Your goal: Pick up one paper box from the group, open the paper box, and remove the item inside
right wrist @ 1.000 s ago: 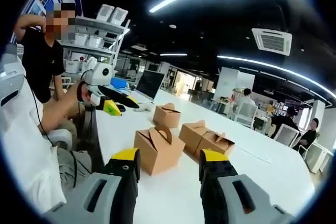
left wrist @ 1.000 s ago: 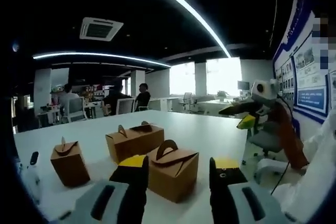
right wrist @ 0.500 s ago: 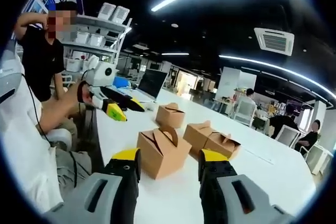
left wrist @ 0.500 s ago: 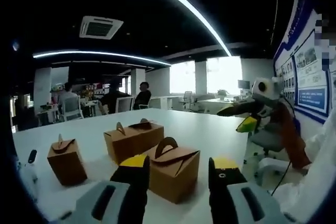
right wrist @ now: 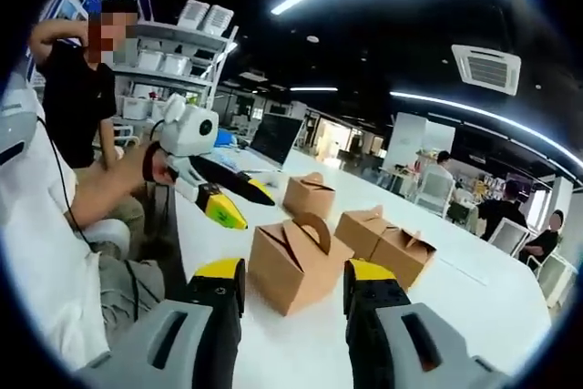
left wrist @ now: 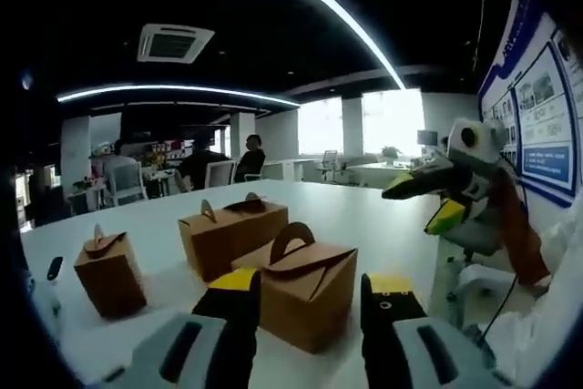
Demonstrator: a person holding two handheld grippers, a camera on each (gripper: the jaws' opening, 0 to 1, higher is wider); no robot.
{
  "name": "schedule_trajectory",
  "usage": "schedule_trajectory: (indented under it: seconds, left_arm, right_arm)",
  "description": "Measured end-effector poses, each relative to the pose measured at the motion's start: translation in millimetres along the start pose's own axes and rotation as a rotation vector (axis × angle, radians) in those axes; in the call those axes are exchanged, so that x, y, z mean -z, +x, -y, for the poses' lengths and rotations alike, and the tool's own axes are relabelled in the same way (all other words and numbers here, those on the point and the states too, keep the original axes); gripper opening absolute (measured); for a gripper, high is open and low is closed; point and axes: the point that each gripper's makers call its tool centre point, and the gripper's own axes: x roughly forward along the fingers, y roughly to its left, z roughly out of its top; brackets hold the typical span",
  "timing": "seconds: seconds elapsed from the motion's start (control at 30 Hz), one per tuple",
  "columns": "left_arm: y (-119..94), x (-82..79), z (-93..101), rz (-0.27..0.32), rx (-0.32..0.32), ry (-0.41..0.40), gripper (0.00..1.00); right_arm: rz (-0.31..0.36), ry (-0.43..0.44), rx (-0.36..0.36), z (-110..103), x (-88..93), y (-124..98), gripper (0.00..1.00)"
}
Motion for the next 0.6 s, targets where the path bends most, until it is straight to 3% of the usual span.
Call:
schedule_trajectory:
  seconds: [0.3, 0.4, 0.5, 0.6]
  left_arm:
    - [13.5, 10.4, -4.6, -0.021, -0.038, 0.010, 0.46]
    - [14.7, 5.9, -1.6, 0.010, -0.028, 0.012, 0.45]
    - [13.9, 0.2, -1.5, 0.041, -0.039, 0.012, 0.38]
    - [13.5, 1.6, -2.5, 0.032, -0.046, 0.009, 0.34]
  right_arm:
    - [-0.015, 0.005, -0.021, -6.9, 6.0, 8.3, 0.44]
    - [-0.015, 0.004, -0.025, -8.5, 5.9, 8.7, 0.44]
    - [-0.013, 0.005, -0.022, -8.1, 5.1, 8.1, 0.44]
    - [-0.012, 0.000, -0.021, -8.1, 4.3, 7.2, 0.43]
